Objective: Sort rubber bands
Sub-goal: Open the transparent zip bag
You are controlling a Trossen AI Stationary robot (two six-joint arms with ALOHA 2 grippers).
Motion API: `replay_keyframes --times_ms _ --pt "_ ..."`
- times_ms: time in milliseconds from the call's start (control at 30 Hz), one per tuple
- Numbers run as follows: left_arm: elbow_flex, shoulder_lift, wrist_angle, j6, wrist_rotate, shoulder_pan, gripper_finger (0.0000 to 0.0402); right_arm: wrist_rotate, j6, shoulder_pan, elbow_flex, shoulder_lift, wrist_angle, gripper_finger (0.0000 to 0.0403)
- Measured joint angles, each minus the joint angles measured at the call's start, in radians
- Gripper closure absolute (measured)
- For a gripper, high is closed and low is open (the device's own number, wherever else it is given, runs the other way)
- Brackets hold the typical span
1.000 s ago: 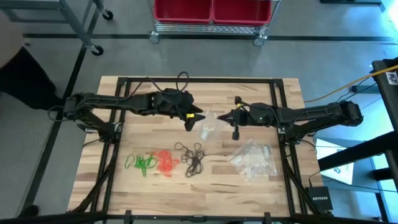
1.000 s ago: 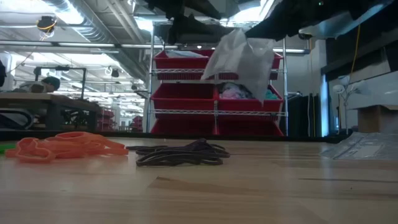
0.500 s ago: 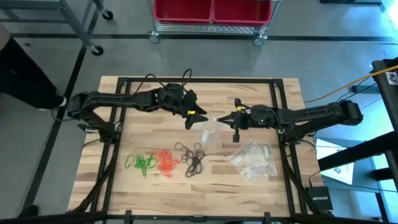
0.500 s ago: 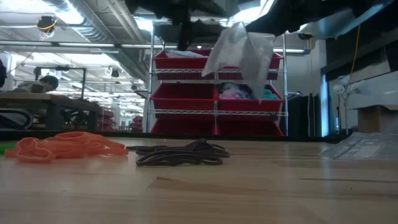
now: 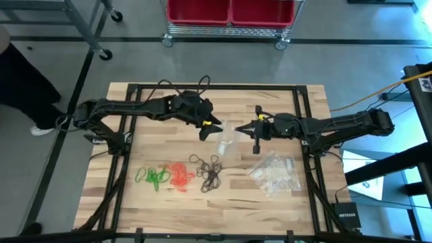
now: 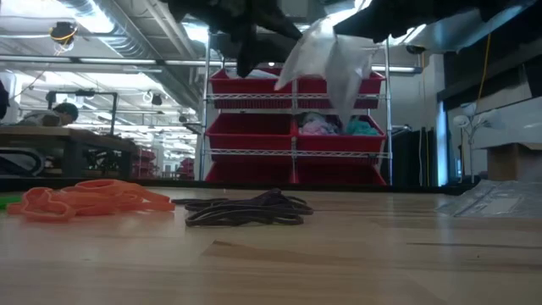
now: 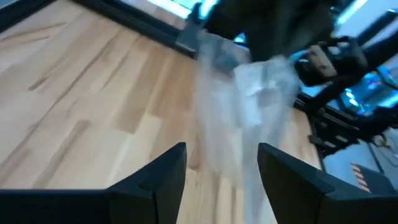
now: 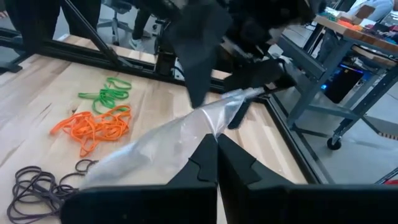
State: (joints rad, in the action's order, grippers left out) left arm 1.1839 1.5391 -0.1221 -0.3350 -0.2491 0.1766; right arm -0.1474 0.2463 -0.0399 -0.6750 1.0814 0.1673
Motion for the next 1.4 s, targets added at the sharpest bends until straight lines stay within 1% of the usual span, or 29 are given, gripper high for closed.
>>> replay_keyframes --times_ms 167,333,433,500,567,733,767,900,1000,1067,1233,1300,1400 --pt "0.000 0.000 0.086 0.000 -0.035 -0.022 0.0211 0.000 0.004 0.000 0.000 0.000 0.007 0.0403" --pt "0.000 0.037 0.138 -0.018 -0.041 -0.035 0.0212 0.001 0.021 0.000 0.000 0.000 0.031 0.0403" --pt "0.000 0.053 0.162 -0.021 -0.043 -0.040 0.0222 0.001 0.022 0.000 0.000 0.000 0.034 0.0403" --pt "0.000 0.054 0.190 -0.016 -0.043 -0.040 0.0241 0.001 0.022 0.000 0.000 0.000 0.034 0.0403" --pt "0.000 0.053 0.212 -0.008 -0.042 -0.040 0.0271 0.001 0.021 0.000 0.000 0.000 0.031 0.0403" --pt "0.000 0.053 0.205 0.030 -0.039 -0.041 0.0377 0.004 -0.043 0.000 0.000 0.000 0.027 0.0402" --pt "0.000 0.053 0.195 0.040 -0.035 -0.045 0.0389 0.005 -0.074 0.000 0.000 0.000 0.021 0.0402" --pt "0.000 0.051 0.098 0.069 -0.029 -0.047 0.0399 0.014 -0.220 0.001 0.000 0.000 0.005 0.0399" --pt "0.000 0.045 0.029 0.086 -0.028 -0.046 0.0401 0.049 -0.290 0.001 -0.036 0.000 -0.083 0.0375" --pt "0.000 0.040 0.003 0.091 -0.027 -0.046 0.0401 0.075 -0.322 0.001 -0.081 0.000 -0.158 0.0348" --pt "0.000 0.038 0.003 0.129 -0.026 -0.063 0.0401 0.114 -0.326 0.002 -0.189 0.004 -0.305 0.0276" --pt "0.000 0.038 0.000 0.139 -0.026 -0.073 0.0401 0.118 -0.317 0.018 -0.237 0.004 -0.359 0.0258" --pt "0.000 0.038 -0.001 0.161 -0.027 -0.084 0.0402 0.133 -0.321 0.061 -0.299 0.027 -0.424 0.0246"
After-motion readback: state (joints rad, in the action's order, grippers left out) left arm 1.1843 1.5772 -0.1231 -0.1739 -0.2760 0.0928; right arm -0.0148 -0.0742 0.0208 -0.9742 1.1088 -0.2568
